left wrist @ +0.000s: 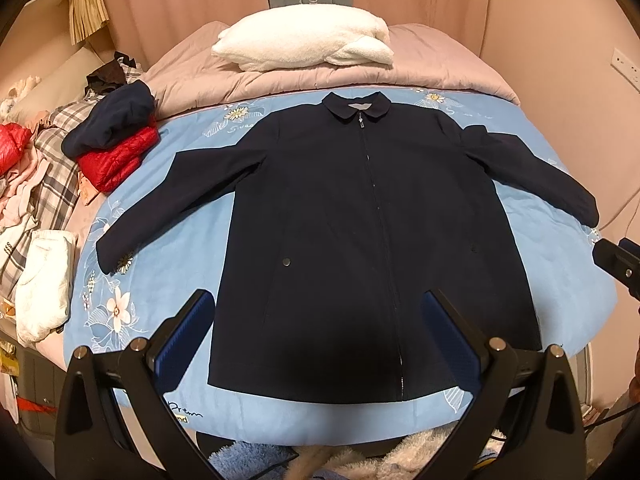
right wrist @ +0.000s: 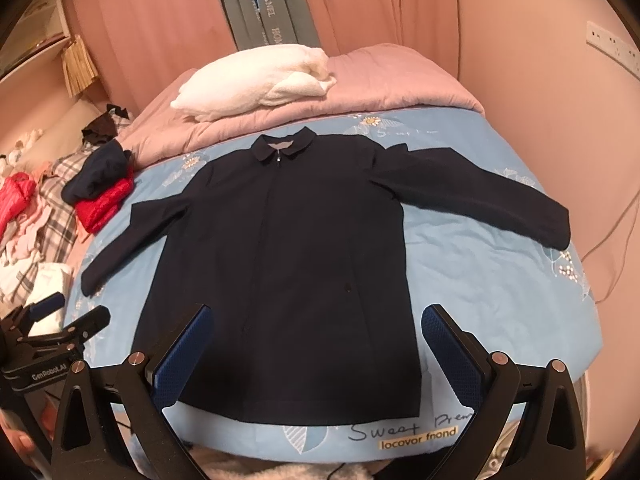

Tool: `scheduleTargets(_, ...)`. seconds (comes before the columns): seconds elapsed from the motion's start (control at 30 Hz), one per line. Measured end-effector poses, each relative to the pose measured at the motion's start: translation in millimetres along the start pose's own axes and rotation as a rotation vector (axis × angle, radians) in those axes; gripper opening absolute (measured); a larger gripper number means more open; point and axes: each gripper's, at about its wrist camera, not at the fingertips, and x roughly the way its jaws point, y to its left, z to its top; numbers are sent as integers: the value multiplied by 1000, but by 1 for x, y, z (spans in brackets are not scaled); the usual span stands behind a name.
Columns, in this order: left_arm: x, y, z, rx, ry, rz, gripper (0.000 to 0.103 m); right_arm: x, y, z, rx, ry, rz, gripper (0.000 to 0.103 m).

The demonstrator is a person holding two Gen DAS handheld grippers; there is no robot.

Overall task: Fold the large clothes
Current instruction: 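Grasp the navy jacket sleeve with the right tool and lift it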

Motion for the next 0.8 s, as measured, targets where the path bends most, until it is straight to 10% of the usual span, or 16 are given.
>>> scheduleTargets(0.27,45,10,11,-88,38,-136,103,18,-22,5,35,-34,126,103)
scheduleTargets(0.47,127,44,6,-378,97,-347,103,76,-141,-9,426,-174,373,103)
scheduleTargets(0.8,200,54,25,-559,93,-384,103,161,-310,-19,750,-239,107,103)
